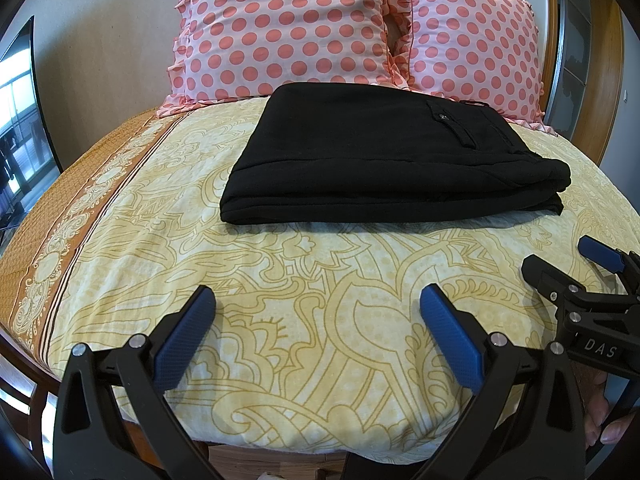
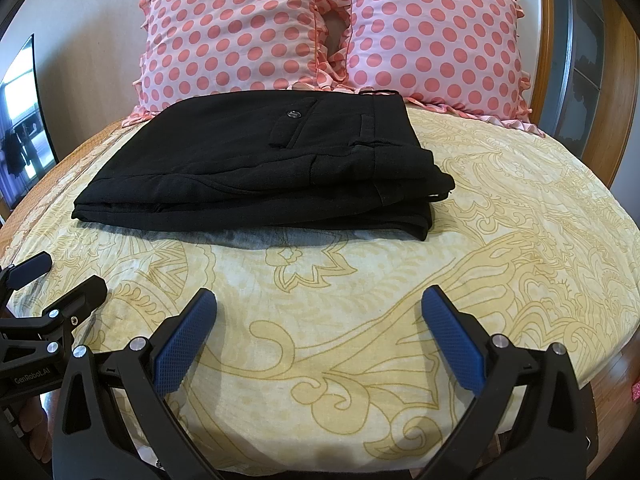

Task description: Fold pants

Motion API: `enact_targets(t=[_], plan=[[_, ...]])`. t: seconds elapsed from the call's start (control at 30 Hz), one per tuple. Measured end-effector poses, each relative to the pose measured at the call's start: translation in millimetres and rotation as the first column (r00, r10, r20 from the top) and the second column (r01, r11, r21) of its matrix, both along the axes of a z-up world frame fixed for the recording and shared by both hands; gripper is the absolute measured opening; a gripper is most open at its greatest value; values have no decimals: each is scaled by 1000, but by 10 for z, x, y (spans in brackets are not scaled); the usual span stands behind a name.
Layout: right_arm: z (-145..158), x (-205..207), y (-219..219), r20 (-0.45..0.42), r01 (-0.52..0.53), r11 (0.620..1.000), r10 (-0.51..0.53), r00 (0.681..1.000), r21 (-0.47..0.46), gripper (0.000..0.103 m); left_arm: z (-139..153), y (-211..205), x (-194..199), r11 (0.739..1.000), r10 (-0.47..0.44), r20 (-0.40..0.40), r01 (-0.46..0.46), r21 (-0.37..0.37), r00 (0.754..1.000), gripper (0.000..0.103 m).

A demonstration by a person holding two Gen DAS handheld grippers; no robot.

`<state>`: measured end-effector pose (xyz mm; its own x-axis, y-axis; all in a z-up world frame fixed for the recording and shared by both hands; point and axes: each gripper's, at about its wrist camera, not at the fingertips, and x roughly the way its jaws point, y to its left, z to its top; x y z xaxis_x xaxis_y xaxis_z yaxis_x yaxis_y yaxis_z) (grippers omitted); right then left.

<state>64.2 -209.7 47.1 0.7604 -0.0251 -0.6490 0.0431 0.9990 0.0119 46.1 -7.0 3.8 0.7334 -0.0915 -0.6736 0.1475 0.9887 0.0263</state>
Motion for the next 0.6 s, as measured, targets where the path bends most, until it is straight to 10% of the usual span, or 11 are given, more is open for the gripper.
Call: enact_targets(t=[0.6], plan=[[-2,-1,-1,1,0,1000,0,1000,0,102,-1,3,-1,1000,3,-6,-3,-1,1000,101]])
